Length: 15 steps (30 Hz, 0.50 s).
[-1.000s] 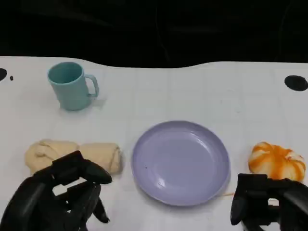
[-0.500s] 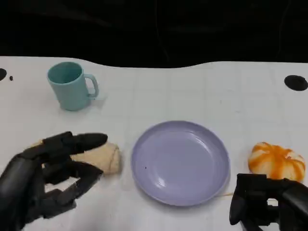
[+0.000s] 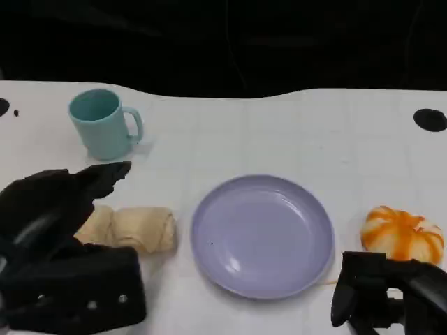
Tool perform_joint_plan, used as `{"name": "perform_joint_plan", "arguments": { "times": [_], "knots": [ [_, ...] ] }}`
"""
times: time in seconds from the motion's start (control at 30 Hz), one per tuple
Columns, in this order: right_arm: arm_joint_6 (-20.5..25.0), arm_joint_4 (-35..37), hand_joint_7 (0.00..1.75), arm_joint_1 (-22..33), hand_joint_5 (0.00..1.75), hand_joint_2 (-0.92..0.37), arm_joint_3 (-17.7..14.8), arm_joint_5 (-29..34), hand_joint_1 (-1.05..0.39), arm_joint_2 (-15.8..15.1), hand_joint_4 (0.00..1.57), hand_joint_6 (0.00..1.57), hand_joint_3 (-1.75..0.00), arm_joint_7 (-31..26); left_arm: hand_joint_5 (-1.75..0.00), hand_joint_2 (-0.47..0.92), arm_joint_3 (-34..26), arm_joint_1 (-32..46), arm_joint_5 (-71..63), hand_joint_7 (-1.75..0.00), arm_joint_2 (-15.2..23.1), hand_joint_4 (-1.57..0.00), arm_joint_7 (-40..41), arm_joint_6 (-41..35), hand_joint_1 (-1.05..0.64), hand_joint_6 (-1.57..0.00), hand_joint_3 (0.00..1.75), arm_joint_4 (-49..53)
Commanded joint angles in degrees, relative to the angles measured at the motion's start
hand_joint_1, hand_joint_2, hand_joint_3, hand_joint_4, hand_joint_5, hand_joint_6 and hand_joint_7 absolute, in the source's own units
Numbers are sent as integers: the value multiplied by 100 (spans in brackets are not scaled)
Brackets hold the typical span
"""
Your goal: Grasp the towel on the left side of the plate with the left hand and place it into the plate.
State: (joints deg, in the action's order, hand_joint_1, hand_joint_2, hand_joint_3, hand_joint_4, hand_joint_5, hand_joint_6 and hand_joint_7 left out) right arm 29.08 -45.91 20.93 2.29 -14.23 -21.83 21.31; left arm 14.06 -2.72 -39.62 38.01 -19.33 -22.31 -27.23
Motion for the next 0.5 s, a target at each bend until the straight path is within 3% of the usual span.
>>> {"name": "perform_joint_plan", "arguments": {
  "times": [0.03, 0.33, 0.5],
  "knots": [
    [37, -80, 152, 18, 175, -50, -21, -22, -6, -54, 72, 64, -128, -13, -18, 92, 470, -583, -703, 0, -146, -19, -398, -120, -70, -18, 4, 636],
    [36, -137, 150, 81, 174, -50, -8, -42, -7, -35, 73, 64, -126, -19, -14, 91, 1019, -1584, -914, -2, -748, -26, -705, 44, -66, -22, 1, 2625],
    [38, -183, 149, 123, 174, -50, -10, -36, -9, -48, 73, 65, -125, -19, -11, 90, 1250, -1916, -943, -2, -1111, -33, -369, 253, -62, -27, 0, 3805]
  ]
}}
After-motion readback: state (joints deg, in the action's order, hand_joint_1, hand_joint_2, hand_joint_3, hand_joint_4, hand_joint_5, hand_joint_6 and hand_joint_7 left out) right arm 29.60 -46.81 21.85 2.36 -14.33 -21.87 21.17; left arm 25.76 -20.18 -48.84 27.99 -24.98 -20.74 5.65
